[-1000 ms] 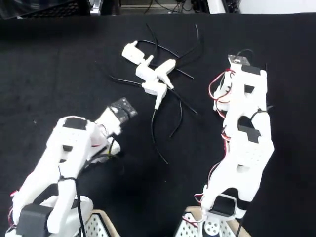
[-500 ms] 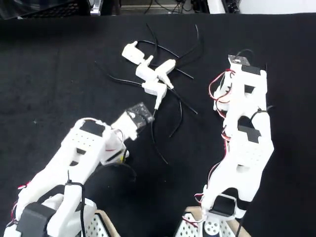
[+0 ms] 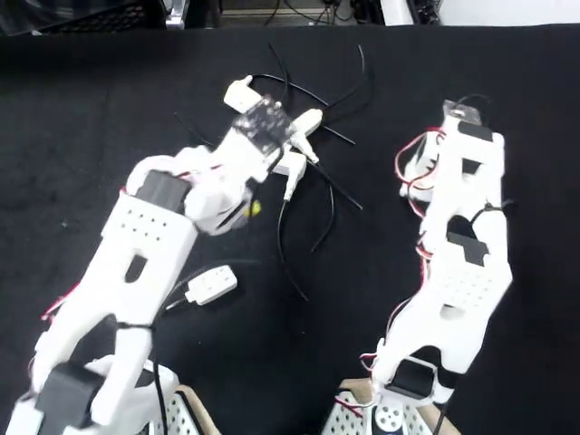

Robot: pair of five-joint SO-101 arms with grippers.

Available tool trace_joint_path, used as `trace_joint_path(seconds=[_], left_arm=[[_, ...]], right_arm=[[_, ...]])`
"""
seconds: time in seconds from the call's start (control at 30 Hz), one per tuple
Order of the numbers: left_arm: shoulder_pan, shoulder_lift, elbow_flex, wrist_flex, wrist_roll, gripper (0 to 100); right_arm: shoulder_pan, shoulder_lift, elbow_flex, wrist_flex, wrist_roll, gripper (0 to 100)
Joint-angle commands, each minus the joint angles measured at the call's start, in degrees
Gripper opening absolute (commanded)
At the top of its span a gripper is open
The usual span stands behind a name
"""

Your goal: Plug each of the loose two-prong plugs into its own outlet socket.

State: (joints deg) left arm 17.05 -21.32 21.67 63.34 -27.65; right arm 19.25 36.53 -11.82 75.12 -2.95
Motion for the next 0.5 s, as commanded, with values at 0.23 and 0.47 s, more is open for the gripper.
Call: trace_joint_path(seconds=[0.23, 0.47], left_arm=[[-4.09, 25.05, -16.84, 5.1, 9.85, 21], [-2.42, 25.41, -10.07, -4.31, 13.01, 21]], right_arm=[[2.2, -3.03, -1.8, -0.88, 2.99, 23.7], [1.93, -5.49, -13.93, 2.29, 7.74, 24.0]])
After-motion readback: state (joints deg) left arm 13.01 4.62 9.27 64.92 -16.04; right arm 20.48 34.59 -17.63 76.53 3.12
